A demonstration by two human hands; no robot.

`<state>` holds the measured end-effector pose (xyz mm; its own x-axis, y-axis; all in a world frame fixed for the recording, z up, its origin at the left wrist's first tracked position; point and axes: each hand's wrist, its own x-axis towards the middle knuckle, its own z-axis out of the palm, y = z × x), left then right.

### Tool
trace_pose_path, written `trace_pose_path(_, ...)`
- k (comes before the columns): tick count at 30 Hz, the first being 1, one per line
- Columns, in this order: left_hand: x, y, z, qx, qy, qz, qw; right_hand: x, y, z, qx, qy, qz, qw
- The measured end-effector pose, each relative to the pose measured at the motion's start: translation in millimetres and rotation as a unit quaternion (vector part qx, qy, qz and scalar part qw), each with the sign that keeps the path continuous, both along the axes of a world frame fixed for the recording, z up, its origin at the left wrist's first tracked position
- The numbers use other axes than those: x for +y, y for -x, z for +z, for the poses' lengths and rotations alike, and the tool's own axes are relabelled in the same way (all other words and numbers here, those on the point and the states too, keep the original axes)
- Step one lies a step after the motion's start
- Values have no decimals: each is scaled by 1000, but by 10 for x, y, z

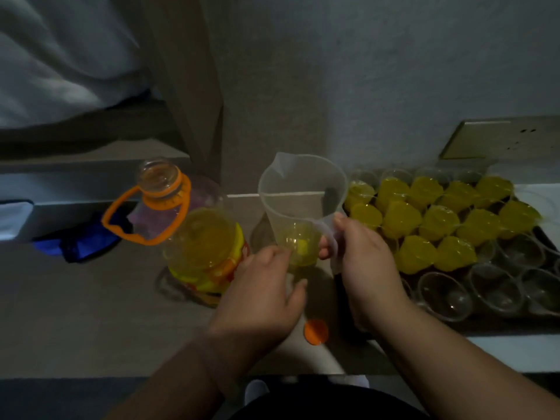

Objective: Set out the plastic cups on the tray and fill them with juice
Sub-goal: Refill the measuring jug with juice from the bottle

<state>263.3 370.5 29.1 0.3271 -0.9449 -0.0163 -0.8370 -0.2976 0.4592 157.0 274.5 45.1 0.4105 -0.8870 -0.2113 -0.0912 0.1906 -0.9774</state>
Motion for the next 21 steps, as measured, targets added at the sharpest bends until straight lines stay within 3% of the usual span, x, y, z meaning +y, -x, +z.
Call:
trace_pose_path(10,282,-225,-103,-19,17,-118,993,395,-136,-207,89,29,-70,993)
trace_pose_path(15,383,-293,-130,-22,25,-141,989,519,-165,-254,89,-42,-118,988)
trace_pose_path(21,459,-353,-170,-18,32,-163,986,546,-121,-343,202,75,-102,971)
